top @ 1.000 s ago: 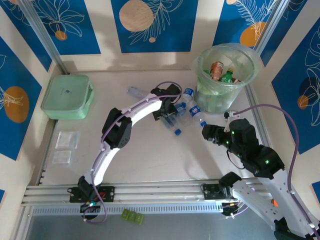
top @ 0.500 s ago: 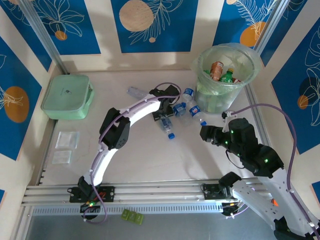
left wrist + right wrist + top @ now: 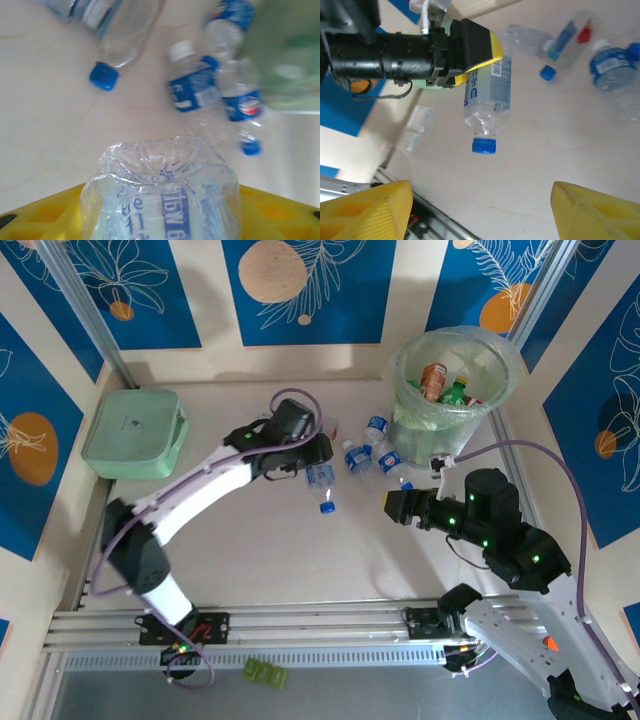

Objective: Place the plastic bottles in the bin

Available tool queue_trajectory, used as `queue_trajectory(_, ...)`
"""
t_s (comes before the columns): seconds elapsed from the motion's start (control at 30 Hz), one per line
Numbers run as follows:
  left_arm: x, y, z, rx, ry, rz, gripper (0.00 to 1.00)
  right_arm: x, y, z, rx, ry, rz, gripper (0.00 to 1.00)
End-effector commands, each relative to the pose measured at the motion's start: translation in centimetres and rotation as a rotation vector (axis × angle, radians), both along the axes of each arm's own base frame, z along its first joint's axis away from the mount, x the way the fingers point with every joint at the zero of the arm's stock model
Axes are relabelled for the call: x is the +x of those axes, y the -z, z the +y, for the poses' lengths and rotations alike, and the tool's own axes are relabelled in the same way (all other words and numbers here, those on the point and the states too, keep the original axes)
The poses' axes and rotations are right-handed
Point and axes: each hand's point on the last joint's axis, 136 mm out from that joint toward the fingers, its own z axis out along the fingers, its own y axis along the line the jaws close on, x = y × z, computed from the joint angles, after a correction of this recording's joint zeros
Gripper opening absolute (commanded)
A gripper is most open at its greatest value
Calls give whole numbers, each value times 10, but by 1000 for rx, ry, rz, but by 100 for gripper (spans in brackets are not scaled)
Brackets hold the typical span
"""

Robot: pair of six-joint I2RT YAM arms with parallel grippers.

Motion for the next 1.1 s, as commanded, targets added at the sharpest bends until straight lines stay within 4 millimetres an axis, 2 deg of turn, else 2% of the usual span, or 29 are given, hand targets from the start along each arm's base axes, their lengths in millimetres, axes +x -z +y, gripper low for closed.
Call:
queue_trajectory(0.0, -17, -44, -13, -160, 173, -166, 58, -7, -26, 20, 134, -95, -25, 74)
queue_trajectory(0.1, -48, -84, -26, -357, 351, -285, 58, -6, -32, 32, 212, -139, -22, 74)
queue_trajectory(0.2, -75, -115, -31, -487, 482, -350, 57, -6, -34, 45, 289, -195, -11, 74)
queue_trajectory(0.27, -85, -132, -29, -544, 519, -379, 55, -8, -38, 54, 341, -248, -13, 76)
queue_trajectory(0.3, -90, -140, -28, -585, 533, -397, 54, -8, -41, 58, 370, -270, -17, 82)
queue_trajectory(0.37, -99, -161, -25, -679, 562, -446, 54, -8, -43, 61, 407, -288, -25, 88)
queue_trajectory(0.47, -113, -190, -22, -818, 607, -492, 53, -6, -46, 63, 436, -294, -41, 91)
queue_trajectory(0.53, -119, -201, -21, -898, 625, -498, 52, -7, -49, 66, 458, -315, -57, 93)
queue_trajectory(0.63, -126, -211, -19, -1007, 648, -492, 51, -15, -59, 72, 499, -382, -94, 95)
queue_trajectory(0.73, -128, -213, -19, -1053, 664, -482, 49, -24, -69, 78, 521, -444, -132, 97)
queue_trajectory(0.9, -128, -207, -18, -1021, 657, -491, 48, -29, -78, 90, 507, -475, -158, 92)
queue_trajectory(1.07, -130, -203, -17, -961, 663, -509, 49, -21, -79, 93, 504, -427, -168, 86)
